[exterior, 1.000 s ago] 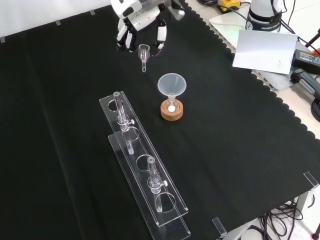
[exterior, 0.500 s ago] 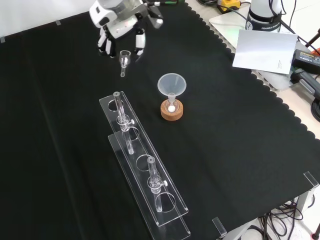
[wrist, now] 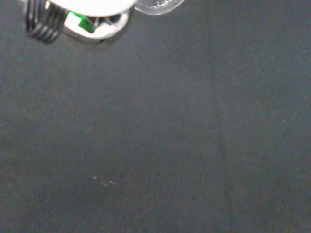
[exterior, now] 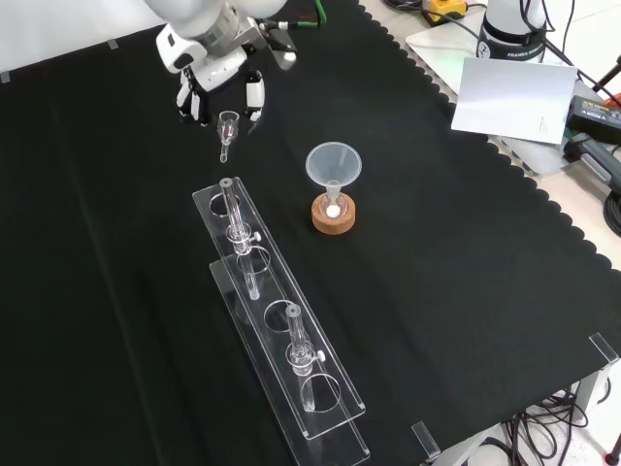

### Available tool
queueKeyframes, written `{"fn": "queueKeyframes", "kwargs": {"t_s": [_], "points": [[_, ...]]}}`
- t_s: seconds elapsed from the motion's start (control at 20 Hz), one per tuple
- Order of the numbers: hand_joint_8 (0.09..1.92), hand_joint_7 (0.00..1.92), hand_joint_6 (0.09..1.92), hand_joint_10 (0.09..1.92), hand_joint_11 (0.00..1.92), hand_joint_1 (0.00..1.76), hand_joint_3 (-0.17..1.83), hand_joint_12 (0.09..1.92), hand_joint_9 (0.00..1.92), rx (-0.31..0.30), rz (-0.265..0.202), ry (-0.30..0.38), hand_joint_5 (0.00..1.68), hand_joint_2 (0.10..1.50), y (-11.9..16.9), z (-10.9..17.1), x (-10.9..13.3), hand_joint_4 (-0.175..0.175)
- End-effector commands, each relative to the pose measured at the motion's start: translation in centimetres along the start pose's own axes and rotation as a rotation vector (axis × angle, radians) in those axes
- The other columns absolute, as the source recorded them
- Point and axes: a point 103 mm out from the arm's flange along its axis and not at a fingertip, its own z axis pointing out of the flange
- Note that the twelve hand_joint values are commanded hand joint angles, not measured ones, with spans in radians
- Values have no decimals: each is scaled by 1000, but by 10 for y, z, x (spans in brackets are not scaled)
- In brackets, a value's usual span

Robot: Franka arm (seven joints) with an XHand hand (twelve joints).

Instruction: Put the weighing funnel back on the table.

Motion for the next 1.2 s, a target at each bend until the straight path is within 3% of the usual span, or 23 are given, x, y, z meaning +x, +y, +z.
{"fn": "queueKeyframes", "kwargs": {"t_s": [0.05, 0.55, 1.2], "points": [[637, 501, 811, 285, 796, 1101, 632, 1035, 941, 5, -34, 5, 1189, 701, 20, 14, 6, 175], [637, 498, 814, 285, 794, 1101, 632, 1037, 939, 36, -66, -13, 1188, 701, 48, 36, 20, 175], [639, 497, 817, 286, 793, 1101, 633, 1039, 937, 77, -89, -43, 1186, 702, 65, 52, 36, 175]]}}
